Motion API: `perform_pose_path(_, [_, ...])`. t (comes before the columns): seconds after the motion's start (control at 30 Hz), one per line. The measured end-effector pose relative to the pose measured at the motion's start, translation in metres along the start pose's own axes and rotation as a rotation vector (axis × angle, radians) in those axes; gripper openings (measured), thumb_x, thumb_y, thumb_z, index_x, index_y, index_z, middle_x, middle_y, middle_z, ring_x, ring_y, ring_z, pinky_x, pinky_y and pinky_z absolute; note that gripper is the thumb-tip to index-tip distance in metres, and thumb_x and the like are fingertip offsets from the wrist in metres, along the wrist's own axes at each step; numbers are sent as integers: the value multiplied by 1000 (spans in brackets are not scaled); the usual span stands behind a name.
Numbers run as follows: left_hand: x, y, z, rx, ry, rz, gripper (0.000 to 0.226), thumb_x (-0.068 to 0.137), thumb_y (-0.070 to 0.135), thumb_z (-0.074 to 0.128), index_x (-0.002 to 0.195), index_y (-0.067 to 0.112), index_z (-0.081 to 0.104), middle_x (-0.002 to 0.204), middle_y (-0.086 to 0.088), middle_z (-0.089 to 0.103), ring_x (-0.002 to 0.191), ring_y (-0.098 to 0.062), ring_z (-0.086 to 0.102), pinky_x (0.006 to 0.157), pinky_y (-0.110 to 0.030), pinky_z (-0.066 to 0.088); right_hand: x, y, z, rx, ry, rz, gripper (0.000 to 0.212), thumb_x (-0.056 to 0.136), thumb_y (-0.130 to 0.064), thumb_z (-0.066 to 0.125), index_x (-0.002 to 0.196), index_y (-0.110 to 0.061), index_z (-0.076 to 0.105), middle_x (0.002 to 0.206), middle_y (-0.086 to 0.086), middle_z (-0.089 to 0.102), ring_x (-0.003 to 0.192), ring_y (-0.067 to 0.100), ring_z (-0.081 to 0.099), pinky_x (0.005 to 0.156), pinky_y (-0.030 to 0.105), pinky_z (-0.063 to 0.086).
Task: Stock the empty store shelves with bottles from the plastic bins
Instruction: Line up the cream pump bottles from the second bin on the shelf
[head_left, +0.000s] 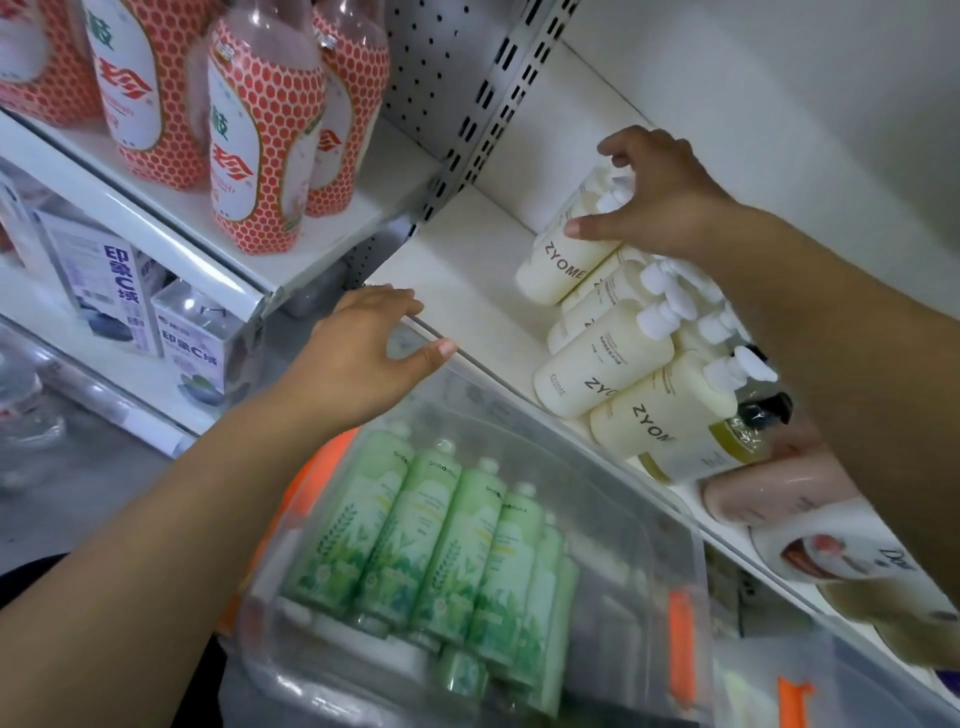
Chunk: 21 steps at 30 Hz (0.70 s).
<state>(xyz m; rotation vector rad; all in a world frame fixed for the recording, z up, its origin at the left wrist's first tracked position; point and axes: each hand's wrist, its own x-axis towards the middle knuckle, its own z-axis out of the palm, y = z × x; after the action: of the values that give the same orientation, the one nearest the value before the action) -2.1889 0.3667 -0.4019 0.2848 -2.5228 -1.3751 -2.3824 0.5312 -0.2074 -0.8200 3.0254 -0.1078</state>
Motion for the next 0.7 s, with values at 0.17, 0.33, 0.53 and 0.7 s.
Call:
perform_pose_path(0.17, [-5, -3, 1, 66, 62, -40, 71, 77, 68, 50, 122, 15, 64, 129, -4, 62, 126, -28, 50, 103, -48, 44, -81, -32, 31, 244, 207, -193, 56, 79, -35, 82, 128, -20, 60, 123, -8, 53, 116, 12, 52, 99, 31, 47])
perform_pose_path(0.33, [-10, -3, -2, 77, 99, -118, 42, 89, 42, 68, 113, 9, 63, 115, -9, 64, 110, -29, 58, 84, -31, 43, -152, -61, 91, 724, 95, -7, 36, 80, -25, 84, 111, -18, 67, 105, -8, 69, 93, 4, 65, 77, 18, 54])
perform_pose_path(0.53, [-20, -4, 0, 104, -10, -234, 44, 96, 44, 57, 124, 10, 60, 115, -5, 66, 110, -26, 61, 84, -29, 39, -188, -53, 189, 848, -49, 380, 26, 83, -25, 82, 102, -16, 65, 92, -3, 67, 75, 2, 61, 72, 16, 46])
perform_pose_path(0.7, [-20, -2, 4, 50, -73, -261, 49, 101, 43, 44, 95, -2, 66, 93, -20, 68, 90, -34, 64, 82, -45, 50, -194, -50, 228, 484, -199, 486, 52, 90, -53, 65, 122, -12, 62, 124, 7, 53, 117, 24, 54, 94, 31, 46])
